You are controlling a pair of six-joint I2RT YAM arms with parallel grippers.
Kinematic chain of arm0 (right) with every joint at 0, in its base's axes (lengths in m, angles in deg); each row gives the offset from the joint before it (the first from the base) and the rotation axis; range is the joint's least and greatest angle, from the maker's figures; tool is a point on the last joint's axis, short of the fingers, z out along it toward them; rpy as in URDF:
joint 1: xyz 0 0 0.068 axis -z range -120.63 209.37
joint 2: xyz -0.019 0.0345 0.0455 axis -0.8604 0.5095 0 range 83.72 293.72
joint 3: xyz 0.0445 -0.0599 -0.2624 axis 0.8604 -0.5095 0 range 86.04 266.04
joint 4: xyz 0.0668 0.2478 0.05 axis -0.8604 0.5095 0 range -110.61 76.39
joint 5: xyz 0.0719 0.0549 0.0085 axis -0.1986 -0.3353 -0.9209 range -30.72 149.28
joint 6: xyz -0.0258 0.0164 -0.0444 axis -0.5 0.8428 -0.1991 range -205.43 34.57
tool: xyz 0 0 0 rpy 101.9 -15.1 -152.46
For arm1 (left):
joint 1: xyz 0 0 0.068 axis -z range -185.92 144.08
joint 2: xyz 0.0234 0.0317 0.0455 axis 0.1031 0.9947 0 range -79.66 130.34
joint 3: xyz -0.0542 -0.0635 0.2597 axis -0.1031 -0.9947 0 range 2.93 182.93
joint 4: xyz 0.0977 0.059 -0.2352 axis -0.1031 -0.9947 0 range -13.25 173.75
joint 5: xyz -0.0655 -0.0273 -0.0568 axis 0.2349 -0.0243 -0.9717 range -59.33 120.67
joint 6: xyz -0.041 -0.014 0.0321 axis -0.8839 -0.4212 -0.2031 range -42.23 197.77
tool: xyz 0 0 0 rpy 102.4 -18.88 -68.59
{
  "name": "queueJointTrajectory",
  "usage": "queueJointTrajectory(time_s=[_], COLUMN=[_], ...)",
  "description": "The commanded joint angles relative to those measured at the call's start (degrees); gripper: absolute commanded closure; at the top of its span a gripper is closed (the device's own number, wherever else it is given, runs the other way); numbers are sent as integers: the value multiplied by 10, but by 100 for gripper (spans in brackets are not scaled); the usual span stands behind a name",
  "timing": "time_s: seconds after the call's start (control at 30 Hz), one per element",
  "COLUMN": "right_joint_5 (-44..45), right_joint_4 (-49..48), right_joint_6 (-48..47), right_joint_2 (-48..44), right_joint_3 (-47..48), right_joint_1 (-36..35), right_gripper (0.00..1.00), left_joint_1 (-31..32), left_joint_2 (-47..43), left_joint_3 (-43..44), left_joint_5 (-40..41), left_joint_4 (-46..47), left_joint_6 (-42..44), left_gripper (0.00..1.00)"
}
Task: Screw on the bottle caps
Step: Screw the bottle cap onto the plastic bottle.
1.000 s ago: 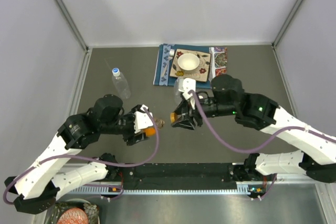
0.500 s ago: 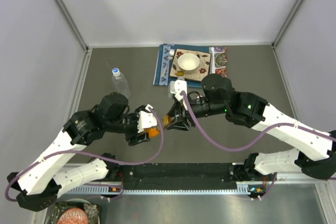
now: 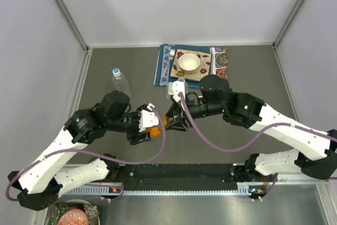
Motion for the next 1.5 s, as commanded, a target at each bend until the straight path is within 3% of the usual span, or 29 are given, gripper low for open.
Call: queueJointTrajectory(time_s=[0.0,0.93,1.47], right_joint_5=[-20,-30,0], right_joint_4=[-31,5,62], right_joint_6=[9,21,12], right_joint_2=[7,6,-69], right_joint_3=[-6,-13,-13], right_joint_1=[3,-17,-19], right_gripper=[64,64,61], left_joint_1=[-2,-9,-26], left_joint_2=[7,15,6], left_joint_3=[27,16,1], left_joint_5=[-7,87,103], left_joint_4=[9,44,40], left_joint_6=[7,-11,-20], left_gripper=[76,79,80])
